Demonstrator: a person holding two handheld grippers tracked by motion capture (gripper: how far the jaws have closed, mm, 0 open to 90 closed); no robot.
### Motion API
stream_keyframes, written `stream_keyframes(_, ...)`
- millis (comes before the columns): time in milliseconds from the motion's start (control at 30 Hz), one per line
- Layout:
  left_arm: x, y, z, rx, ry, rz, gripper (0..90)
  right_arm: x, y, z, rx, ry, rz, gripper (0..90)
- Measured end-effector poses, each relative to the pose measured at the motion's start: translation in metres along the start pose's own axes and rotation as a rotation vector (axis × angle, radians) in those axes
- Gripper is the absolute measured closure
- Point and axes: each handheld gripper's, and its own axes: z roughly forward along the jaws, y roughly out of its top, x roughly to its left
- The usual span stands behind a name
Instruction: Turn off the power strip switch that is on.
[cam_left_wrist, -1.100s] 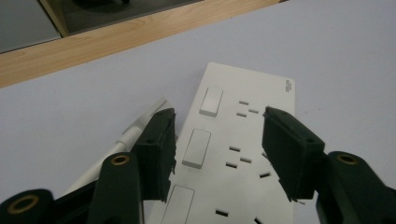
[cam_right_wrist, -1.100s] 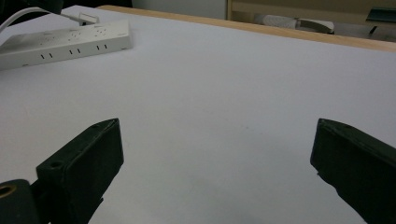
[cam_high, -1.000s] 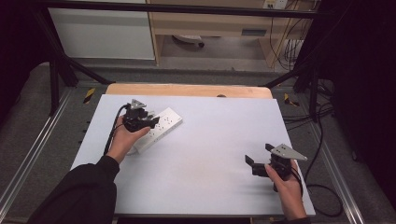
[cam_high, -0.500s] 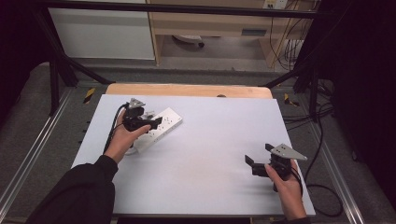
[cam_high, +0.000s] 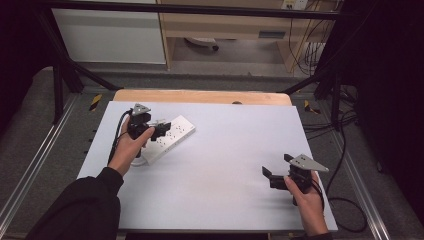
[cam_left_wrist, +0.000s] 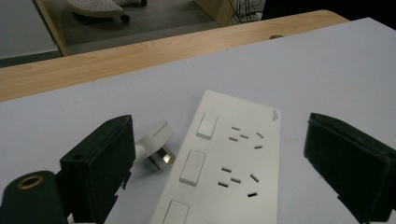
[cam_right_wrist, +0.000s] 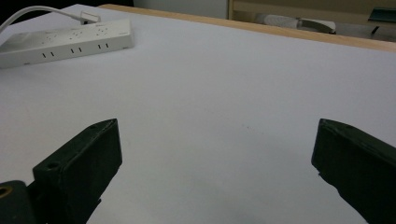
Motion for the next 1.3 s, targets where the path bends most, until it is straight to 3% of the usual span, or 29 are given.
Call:
stream_keyframes(700, -0.005, 0.008, -0.030, -0.026, -0.031, 0.011, 8.6, 0.000, 0.000, 0.000, -0.003, 0.010, 0.001, 2.0)
stream_keyframes(1300, -0.007, 0.011, -0.056, -0.054, -0.033, 0.019, 7.6, 0.000, 0.000, -0.001, -0.006, 0.015, 0.001, 1.9)
